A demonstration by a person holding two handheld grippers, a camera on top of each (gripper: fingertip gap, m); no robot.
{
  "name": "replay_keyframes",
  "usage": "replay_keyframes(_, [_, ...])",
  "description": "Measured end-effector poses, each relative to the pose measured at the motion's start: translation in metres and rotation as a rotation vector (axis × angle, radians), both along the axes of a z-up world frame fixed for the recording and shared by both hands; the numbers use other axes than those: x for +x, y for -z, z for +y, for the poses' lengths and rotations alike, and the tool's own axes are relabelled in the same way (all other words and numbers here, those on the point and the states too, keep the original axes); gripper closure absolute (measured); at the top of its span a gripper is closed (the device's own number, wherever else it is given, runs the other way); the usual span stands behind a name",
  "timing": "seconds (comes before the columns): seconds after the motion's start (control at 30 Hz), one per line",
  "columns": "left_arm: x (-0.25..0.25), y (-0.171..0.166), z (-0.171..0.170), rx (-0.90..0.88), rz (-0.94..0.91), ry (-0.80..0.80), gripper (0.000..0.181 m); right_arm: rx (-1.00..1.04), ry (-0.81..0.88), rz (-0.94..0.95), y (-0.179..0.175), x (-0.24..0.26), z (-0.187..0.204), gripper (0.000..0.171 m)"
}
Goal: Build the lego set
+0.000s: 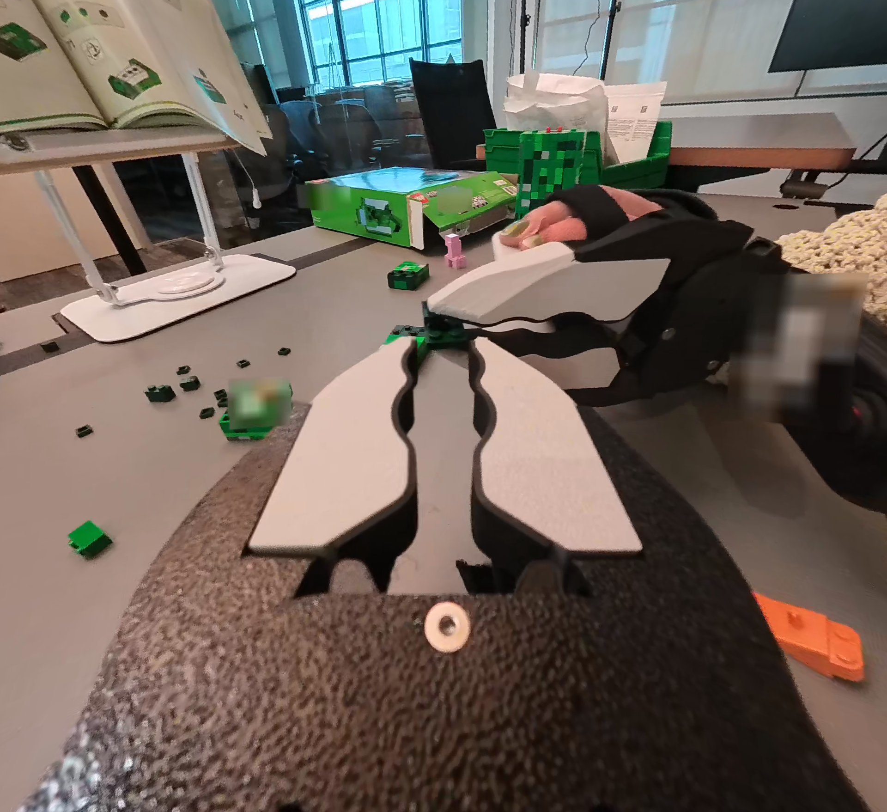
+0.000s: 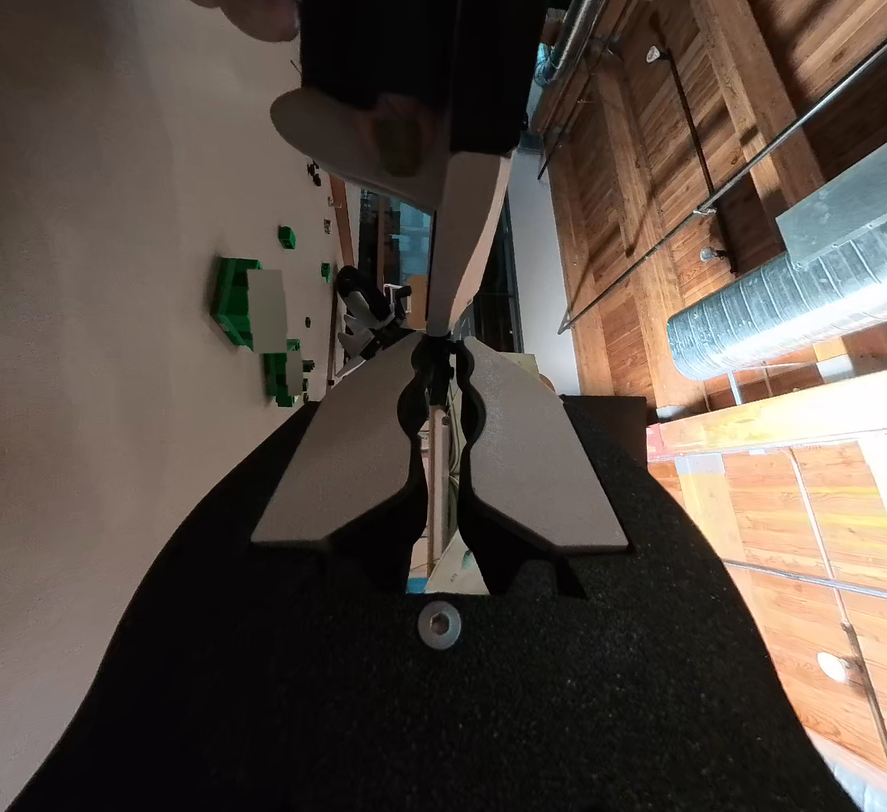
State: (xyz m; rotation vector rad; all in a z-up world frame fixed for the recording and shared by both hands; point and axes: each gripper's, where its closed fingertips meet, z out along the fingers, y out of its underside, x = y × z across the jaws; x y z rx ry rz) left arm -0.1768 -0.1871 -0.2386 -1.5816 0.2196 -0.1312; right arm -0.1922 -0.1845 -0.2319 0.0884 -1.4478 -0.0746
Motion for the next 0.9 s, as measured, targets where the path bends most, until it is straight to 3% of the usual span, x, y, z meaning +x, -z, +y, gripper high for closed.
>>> replay_keyframes(0.6, [0.0002,-0.0007,0.0006,0.004,-0.016,0.003,0.161,0.007,0.007,0.007,0.0003,0.0008,0.0023,0.162])
replay_keyframes(0.7, [0.0036,0.0016,0.0017,-0.011,-0.015,0.020,0.151,0.011,0.007,-0.001,0.0026,0.0001,0.0017,0.162])
replay_keyframes(0.9, [0.0041,0.0050,0.0028,-0.030,-0.006,0.018,0.157,0.010,0.009,-0.007,0.0044,-0.0004,0.0020,0.162])
